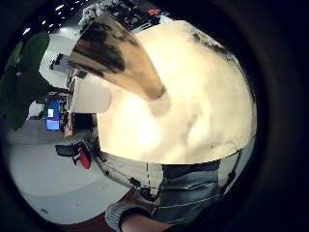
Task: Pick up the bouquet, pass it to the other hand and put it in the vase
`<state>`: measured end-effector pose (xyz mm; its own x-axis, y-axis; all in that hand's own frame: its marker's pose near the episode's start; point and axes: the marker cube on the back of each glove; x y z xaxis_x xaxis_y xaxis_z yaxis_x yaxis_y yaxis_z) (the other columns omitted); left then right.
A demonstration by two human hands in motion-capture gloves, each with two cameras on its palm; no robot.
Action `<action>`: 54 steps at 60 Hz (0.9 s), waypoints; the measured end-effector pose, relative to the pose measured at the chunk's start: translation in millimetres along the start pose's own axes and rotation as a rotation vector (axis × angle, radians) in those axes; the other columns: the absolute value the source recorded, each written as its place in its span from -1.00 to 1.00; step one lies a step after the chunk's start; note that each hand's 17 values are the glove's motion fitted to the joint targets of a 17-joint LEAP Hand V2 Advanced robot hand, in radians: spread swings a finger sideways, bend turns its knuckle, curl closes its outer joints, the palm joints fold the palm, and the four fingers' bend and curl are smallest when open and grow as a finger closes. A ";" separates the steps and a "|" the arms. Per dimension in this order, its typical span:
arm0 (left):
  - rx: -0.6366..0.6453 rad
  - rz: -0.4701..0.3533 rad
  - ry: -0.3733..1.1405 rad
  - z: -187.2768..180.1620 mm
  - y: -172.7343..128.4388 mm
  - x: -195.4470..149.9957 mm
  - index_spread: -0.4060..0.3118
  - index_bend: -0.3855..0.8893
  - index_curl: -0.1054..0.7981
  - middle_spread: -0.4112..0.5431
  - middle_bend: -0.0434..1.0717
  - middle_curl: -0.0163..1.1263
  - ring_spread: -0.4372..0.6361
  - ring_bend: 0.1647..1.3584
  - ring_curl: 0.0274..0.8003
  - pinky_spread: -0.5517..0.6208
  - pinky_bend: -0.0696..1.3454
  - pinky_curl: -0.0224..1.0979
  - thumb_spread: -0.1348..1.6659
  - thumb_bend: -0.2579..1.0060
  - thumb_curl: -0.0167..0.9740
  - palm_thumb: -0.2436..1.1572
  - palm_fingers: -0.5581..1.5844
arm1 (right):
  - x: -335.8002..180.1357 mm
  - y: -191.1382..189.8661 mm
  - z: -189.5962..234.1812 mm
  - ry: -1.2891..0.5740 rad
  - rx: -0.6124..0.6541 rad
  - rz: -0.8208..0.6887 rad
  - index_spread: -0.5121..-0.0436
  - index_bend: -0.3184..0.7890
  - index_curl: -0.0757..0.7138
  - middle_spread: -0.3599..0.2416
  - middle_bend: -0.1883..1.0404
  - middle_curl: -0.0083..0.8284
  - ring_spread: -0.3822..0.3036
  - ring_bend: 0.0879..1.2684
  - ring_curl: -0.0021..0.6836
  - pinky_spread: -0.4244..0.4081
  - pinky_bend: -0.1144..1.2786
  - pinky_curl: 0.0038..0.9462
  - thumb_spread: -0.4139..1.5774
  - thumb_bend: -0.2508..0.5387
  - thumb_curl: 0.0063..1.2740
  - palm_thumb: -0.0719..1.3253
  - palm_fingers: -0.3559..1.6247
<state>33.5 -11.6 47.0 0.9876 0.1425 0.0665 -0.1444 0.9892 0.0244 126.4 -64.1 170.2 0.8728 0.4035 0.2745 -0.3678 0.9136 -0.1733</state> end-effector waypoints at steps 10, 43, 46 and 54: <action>-0.033 -0.002 0.023 -9.3 21.6 6.6 0.32 -0.20 -0.30 0.54 -0.52 -0.35 0.54 -0.15 -0.39 0.59 -0.19 -0.36 0.40 -0.62 -0.43 -0.51 -0.39 | 20.3 -21.5 33.5 0.083 0.060 0.167 -0.48 -0.19 -0.44 0.14 -0.18 -0.13 0.41 -0.29 -0.14 0.57 -0.06 -0.28 0.59 -0.40 -0.61 -0.41 -0.61; 0.064 -0.060 -0.022 -4.8 7.6 -8.1 0.35 -0.21 -0.28 0.55 -0.54 -0.33 0.53 -0.14 -0.38 0.59 -0.19 -0.36 0.40 -0.62 -0.44 -0.50 -0.39 | -8.0 -15.8 49.4 0.193 0.134 0.069 0.29 0.23 0.14 -0.06 -0.22 -0.08 -0.14 -0.42 -0.08 0.03 -0.32 -0.33 0.63 0.14 -0.42 0.48 0.42; 0.099 -0.088 -0.035 -7.5 3.5 -11.5 0.35 -0.21 -0.28 0.55 -0.54 -0.33 0.53 -0.15 -0.38 0.59 -0.19 -0.36 0.40 -0.62 -0.44 -0.50 -0.39 | -11.5 -13.3 46.3 0.196 0.137 0.058 0.31 -0.01 0.12 -0.15 -0.15 -0.02 -0.28 -0.28 0.01 -0.23 -0.22 -0.29 0.64 0.16 -0.40 0.53 0.63; 0.049 -0.094 -0.029 -8.6 0.5 -17.0 0.35 -0.21 -0.28 0.55 -0.54 -0.33 0.53 -0.15 -0.37 0.59 -0.19 -0.35 0.40 -0.62 -0.44 -0.50 -0.39 | -20.8 -26.9 23.2 0.148 0.471 0.110 0.31 -0.04 0.18 -0.30 0.23 0.25 -0.41 0.22 0.40 -0.51 0.04 -0.09 0.61 -0.11 -0.47 0.38 0.91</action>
<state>17.2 -13.3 37.4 0.9948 0.0470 0.0902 -0.0543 0.9953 0.0804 110.7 -95.9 191.0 0.8446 0.5179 0.1356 -0.5347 0.8036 0.2613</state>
